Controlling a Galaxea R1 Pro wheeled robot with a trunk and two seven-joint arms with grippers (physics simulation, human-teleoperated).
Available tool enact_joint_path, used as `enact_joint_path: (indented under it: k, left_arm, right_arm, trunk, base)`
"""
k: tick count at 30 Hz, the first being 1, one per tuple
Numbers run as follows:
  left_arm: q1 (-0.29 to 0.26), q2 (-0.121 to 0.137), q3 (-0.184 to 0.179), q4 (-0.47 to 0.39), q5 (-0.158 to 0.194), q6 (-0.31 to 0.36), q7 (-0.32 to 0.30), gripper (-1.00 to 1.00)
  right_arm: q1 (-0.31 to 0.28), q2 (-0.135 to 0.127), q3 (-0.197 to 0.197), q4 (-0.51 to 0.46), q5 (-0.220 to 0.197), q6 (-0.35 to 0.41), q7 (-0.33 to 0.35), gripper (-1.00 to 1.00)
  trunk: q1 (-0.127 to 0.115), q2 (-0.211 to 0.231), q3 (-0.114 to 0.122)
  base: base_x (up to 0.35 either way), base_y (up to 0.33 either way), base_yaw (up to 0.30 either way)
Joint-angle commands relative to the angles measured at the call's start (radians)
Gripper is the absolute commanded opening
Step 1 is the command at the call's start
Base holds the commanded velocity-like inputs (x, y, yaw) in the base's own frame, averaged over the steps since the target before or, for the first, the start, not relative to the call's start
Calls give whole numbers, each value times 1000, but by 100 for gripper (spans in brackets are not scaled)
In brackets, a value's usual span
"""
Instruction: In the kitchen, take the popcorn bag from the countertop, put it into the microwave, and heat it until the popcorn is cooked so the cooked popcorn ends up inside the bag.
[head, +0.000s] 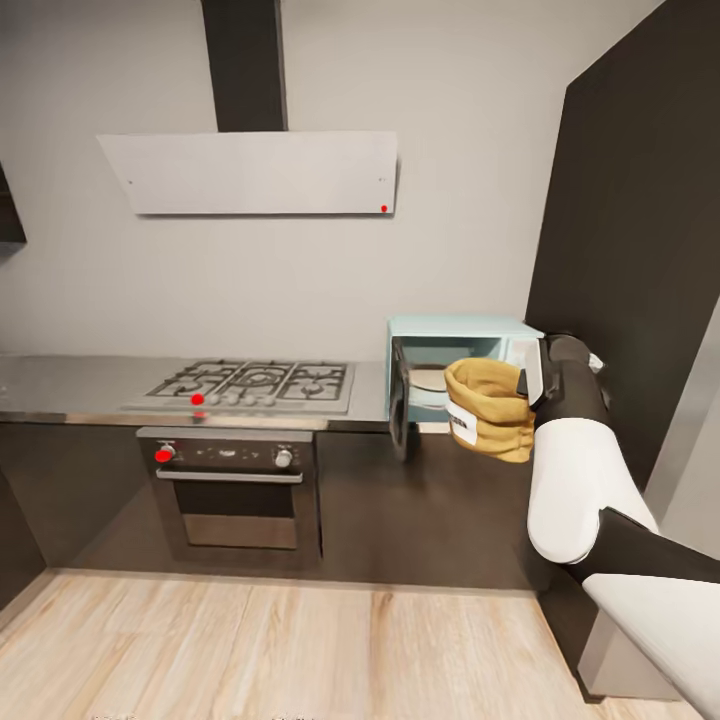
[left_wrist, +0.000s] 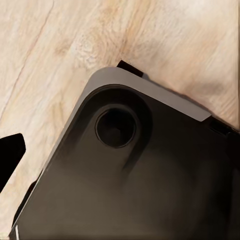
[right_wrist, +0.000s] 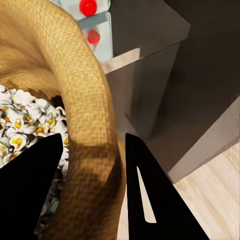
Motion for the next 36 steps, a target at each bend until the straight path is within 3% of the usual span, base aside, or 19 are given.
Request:
enact_joint_path:
  k: [1, 18, 35, 36]
  left_arm:
    - [0, -1, 7, -2, -5, -2, 3, 100]
    - [0, -1, 7, -2, -6, -3, 3, 100]
    - [0, 1, 18, -2, 5, -3, 3, 100]
    - [0, 1, 18, -2, 6, -3, 3, 100]
  right_arm:
    - [-1, 1, -3, -1, -3, 2, -5, -100]
    - [-1, -1, -4, -7, -3, 2, -7, -100]
    - [-1, 7, -4, 4, -8, 2, -1, -100]
    - [-1, 9, -4, 10, -10, -32, -1, -100]
  trunk:
    - [0, -1, -1]
    - [0, -1, -1]
    - [0, -1, -1]
    - [0, -1, -1]
  base:
    - [0, -291, 270]
    - [0, -292, 262]
    - [2, -48, 9]
    - [53, 0, 0]
